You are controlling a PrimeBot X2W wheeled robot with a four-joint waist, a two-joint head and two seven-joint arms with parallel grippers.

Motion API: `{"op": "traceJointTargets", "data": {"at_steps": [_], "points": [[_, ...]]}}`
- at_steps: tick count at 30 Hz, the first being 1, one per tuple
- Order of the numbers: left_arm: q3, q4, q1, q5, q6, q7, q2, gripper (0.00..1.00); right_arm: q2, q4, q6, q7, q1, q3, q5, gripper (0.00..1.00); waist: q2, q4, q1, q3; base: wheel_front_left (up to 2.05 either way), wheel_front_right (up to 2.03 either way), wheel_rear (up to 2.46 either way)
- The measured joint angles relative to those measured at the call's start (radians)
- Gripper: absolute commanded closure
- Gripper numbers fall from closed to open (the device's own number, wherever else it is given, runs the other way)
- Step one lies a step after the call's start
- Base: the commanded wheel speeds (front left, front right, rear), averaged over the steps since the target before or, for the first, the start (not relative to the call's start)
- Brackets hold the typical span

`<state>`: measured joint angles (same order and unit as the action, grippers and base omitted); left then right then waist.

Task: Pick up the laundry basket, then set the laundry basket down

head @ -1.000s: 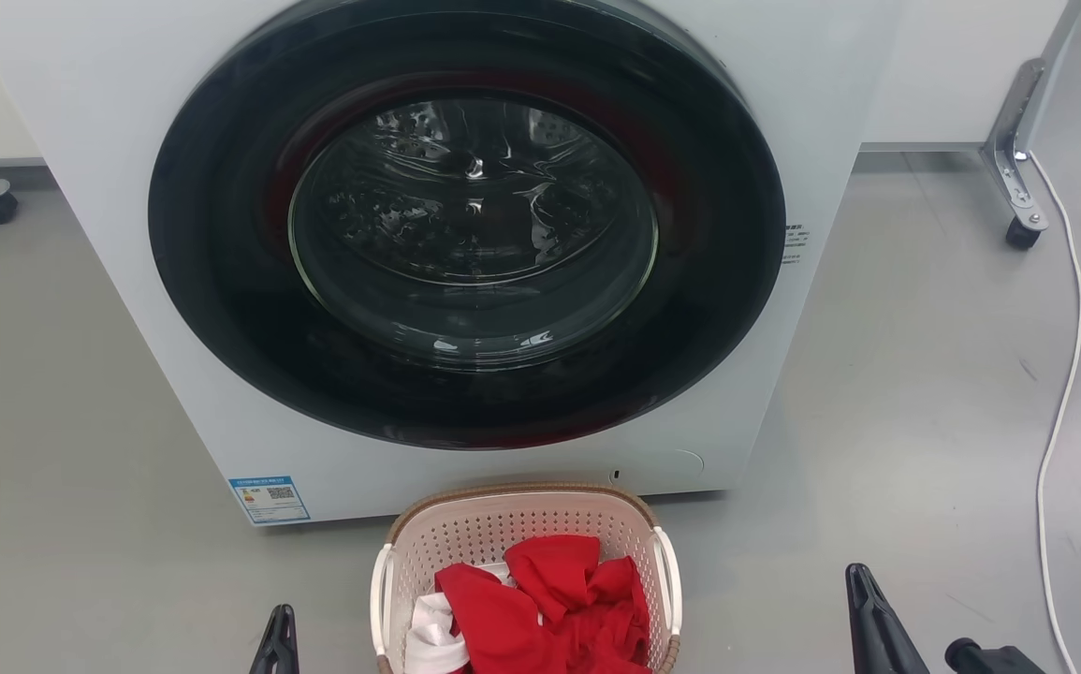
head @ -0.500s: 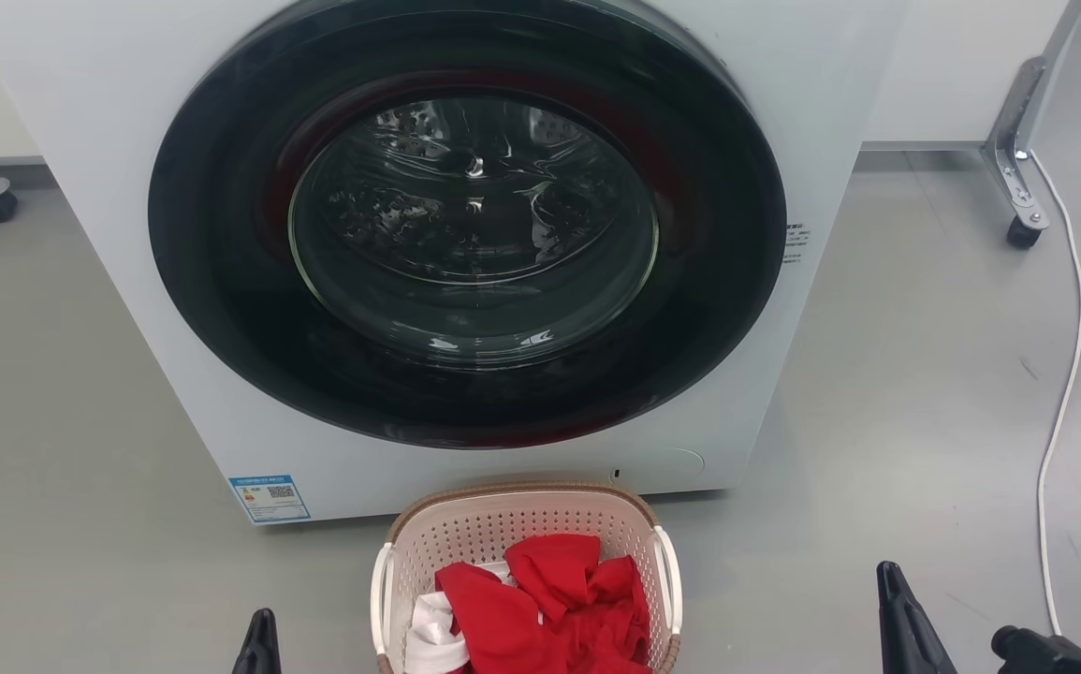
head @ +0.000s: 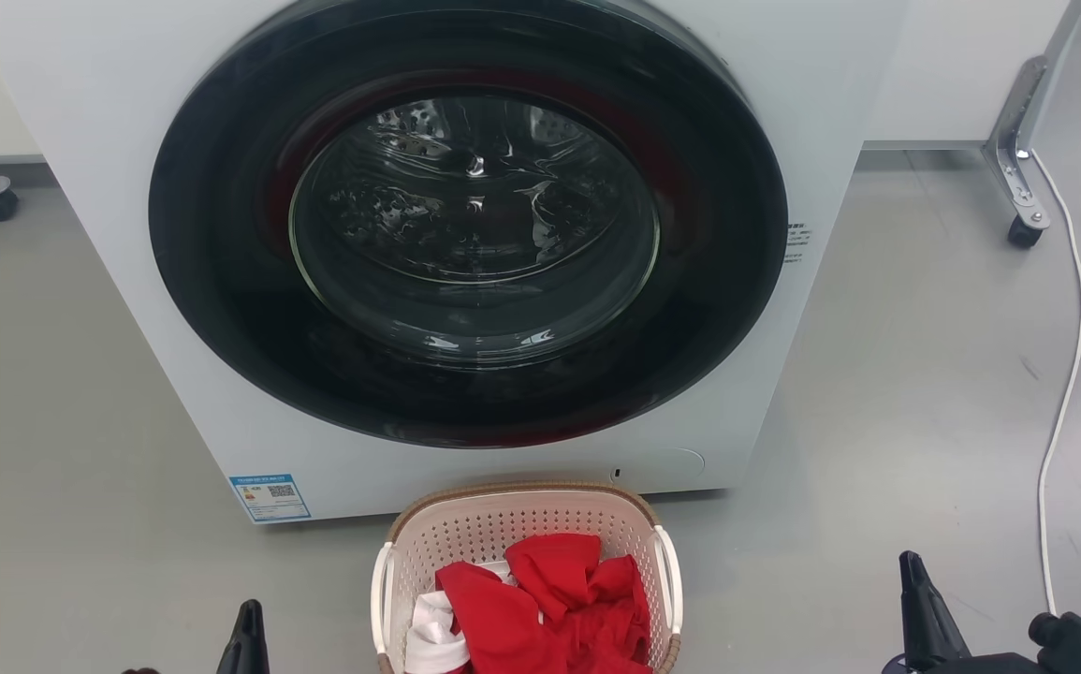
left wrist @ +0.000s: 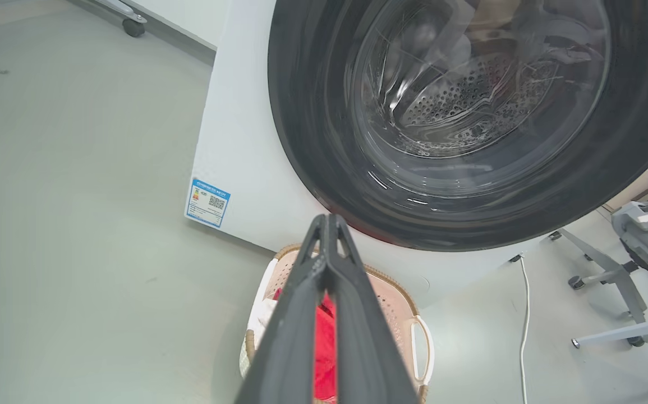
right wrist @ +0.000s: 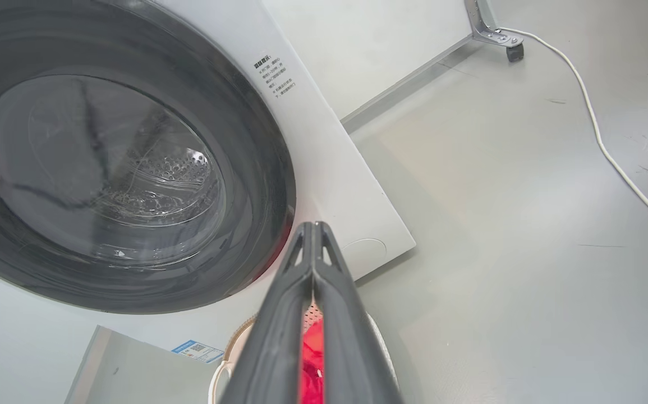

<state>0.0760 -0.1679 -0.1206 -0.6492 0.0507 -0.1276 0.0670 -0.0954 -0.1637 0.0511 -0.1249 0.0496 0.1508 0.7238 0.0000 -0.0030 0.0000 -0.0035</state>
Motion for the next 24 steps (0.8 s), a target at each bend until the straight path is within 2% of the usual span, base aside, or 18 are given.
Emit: {"op": "traceJointTargets", "data": {"at_steps": [24], "points": [[-0.062,-0.047,0.07,-0.347,-0.061,0.091,-0.008,1.0,0.018,-0.047,-0.06,0.089,-0.046,-0.103,0.315,1.0,0.0,0.001,0.0,0.002,0.0,0.0,0.0]]}}
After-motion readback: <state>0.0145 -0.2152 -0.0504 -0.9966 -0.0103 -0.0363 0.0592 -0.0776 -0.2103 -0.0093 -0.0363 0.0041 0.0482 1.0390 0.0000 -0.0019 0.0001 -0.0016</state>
